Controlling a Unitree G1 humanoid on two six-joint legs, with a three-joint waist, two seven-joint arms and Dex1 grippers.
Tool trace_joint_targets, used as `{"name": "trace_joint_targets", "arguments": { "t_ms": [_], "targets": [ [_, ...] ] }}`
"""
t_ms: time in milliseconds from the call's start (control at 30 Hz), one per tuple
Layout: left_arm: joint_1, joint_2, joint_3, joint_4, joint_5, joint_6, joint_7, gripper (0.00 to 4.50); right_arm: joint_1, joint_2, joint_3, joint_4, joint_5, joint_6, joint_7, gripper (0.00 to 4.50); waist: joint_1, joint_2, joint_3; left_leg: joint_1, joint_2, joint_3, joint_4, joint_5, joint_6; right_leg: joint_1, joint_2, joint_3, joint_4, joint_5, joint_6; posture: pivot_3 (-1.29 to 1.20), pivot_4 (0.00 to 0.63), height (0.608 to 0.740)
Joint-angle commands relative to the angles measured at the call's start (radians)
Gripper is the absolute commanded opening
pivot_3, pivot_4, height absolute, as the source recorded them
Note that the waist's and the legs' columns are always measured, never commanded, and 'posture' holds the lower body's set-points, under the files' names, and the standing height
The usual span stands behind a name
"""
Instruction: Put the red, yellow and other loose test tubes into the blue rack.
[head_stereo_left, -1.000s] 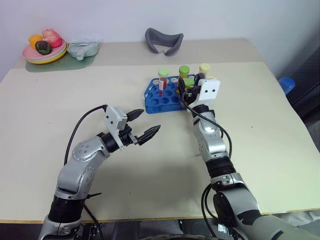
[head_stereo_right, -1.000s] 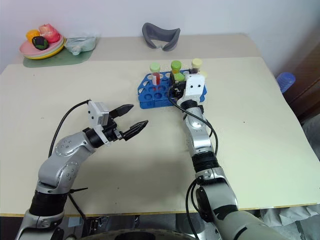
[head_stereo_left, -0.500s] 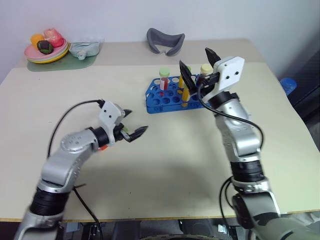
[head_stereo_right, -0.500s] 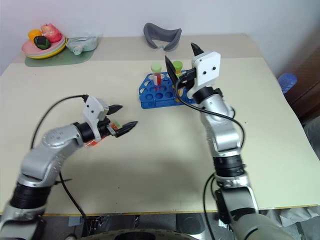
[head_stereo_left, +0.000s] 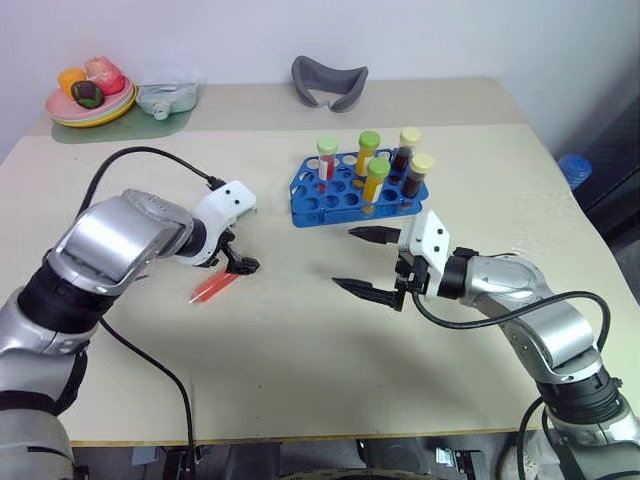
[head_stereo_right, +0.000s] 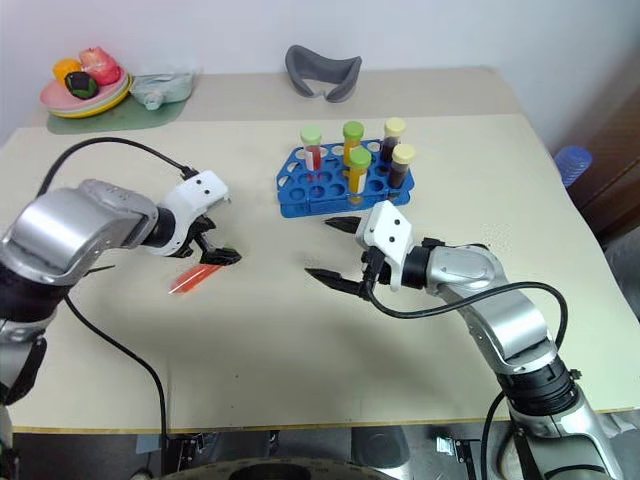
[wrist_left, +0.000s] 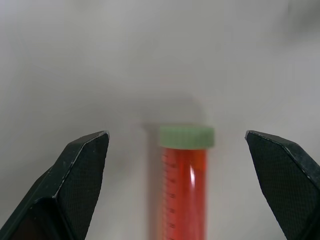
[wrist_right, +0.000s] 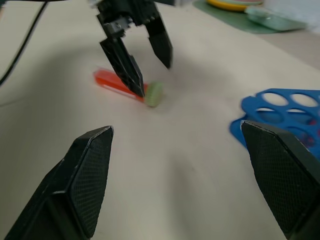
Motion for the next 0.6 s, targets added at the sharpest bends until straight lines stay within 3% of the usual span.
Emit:
{"name": "trace_joint_targets", "arguments": {
  "t_ms": [33,533,600],
  "targets": [
    [-0.048,0.031,-0.105,0.041,0.058,-0.048,-0.055,4.5,-0.01,0.002,-0.008,-0.049,-0.001,0.001,0.003,4.17,0.0,0.0,0.0,0.0,0.0,0.0,0.0,0.0,0.0,0.0,0.0,0.0,0.0,0.0,0.0,0.0,0.15,0.74],
    [-0.109,0.035,-0.265,0.14,0.202,-0.148,-0.219,4.5,0.049,0.008,0.005,-0.079,-0.055,-0.011,-0.01,4.17,0.006,0.0,0.0,0.0,0.0,0.0,0.0,0.0,0.0,0.0,0.0,0.0,0.0,0.0,0.0,0.0,0.15,0.74],
    [-0.105,0.035,-0.27,0.14,0.22,-0.148,-0.222,3.95,0.049,0.014,0.009,-0.078,-0.06,-0.012,-0.013,4.21,0.005,0.0,0.0,0.0,0.0,0.0,0.0,0.0,0.0,0.0,0.0,0.0,0.0,0.0,0.0,0.0,0.15,0.74]
  ]
}}
